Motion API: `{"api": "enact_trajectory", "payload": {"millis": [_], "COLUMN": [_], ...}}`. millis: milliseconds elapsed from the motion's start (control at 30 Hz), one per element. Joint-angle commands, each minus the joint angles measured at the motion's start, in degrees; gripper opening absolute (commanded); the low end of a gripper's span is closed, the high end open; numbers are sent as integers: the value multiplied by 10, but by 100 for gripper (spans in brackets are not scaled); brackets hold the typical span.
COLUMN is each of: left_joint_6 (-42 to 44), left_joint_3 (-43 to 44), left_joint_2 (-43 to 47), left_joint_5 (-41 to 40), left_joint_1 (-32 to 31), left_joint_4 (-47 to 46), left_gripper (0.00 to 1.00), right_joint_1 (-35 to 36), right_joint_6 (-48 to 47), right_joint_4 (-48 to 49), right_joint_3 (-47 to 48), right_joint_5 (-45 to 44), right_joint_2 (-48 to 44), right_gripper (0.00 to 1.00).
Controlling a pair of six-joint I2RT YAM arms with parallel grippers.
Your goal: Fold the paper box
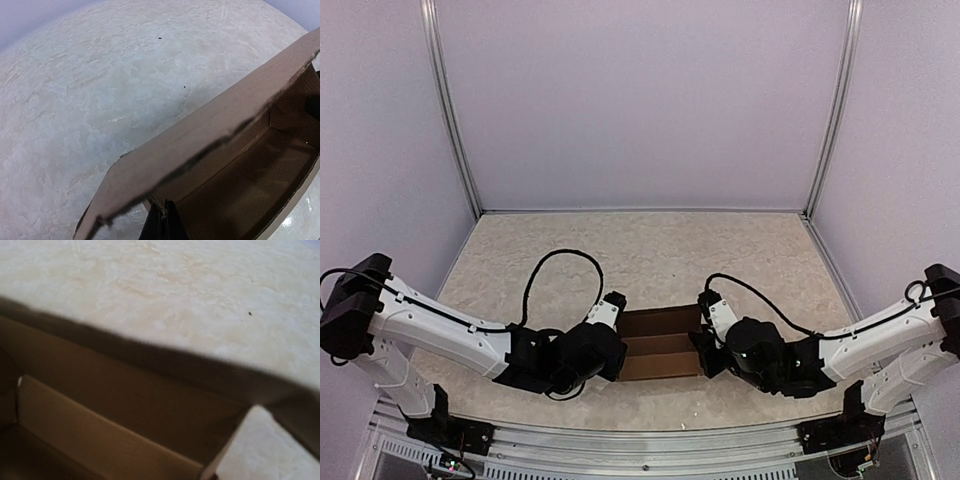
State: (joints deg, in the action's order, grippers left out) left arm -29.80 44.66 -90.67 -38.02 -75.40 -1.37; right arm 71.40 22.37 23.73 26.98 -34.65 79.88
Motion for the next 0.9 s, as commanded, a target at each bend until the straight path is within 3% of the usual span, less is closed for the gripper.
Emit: {"api": "enact_trajectory", "payload": {"millis": [0,200,667,867], "left_joint_6": [-21,-32,-49,-37], "left_joint_3": [2,1,-3,-31], "left_joint_2": [-22,-21,-23,-27], "left_joint_5": [5,-18,-78,-138], "left_joint_1": [-7,-7,-10,-16], "left_joint_4": [26,31,30,-42], "left_gripper": [0,0,0,0], "right_joint_1": [9,10,10,10], "right_joint_6": [9,24,13,2], "right_joint_4": [-9,-61,-192,-234], "right_joint_3": [-23,-45,-70,-37], "right_joint_5": [7,3,55,78], "right_joint_2": [-39,-107,-289,-306], "right_gripper": [31,39,44,44]}}
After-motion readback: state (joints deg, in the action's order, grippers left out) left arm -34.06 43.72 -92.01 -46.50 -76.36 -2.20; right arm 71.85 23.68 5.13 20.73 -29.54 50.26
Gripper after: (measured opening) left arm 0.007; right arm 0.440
